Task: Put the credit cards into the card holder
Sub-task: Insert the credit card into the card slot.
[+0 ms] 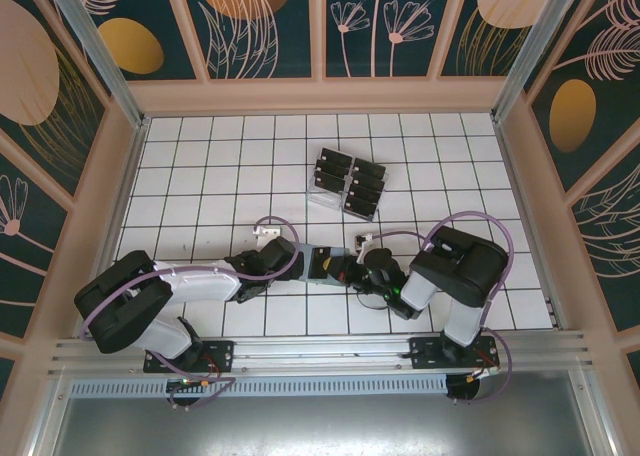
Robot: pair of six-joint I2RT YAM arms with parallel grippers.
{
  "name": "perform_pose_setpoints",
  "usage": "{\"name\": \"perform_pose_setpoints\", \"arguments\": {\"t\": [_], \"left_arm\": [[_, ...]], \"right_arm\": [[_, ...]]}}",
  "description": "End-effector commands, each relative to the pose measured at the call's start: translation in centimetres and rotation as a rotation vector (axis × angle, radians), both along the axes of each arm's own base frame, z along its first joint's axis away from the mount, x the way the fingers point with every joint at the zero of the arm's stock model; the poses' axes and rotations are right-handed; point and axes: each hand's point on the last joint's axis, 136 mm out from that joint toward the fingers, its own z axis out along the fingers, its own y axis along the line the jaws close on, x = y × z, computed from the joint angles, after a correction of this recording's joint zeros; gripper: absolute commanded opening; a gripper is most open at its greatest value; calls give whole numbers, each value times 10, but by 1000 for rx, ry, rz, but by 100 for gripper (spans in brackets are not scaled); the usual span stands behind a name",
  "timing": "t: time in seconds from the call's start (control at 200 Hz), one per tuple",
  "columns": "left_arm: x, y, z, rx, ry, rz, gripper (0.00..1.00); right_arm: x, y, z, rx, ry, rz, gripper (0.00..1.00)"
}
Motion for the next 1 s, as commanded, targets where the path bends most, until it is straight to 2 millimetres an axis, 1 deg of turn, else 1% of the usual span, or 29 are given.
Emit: {"name": "perform_pose_setpoints", "arguments": {"t": [0.0,0.26,0.36,0.405,0.485,0.56,0.691,0.806,0.996], "left_arm": [[-31,33,-36,119,141,16,99],[-31,33,-37,116,143,17,99],[-31,33,-36,114,139,19,99],[-31,33,-36,109,137,24,99],[-31,35,-35,99,132,35,99],[-30,34,-33,88,122,40,99],[-25,29,-25,64,104,46,99],[-20,22,-15,28,83,52,99],[-7,13,11,-34,16,71,99]], "right_arm": [[3,2,-4,-8,-2,5,0],[1,10,-6,-6,5,27,0],[-1,10,-10,-13,17,33,0],[-2,10,-10,-15,21,34,6],[-2,9,-10,-29,24,36,20],[-2,8,-9,-44,24,43,30],[4,6,-5,-67,20,53,38],[9,10,0,-92,15,77,45],[16,16,9,-166,-4,106,48]]}}
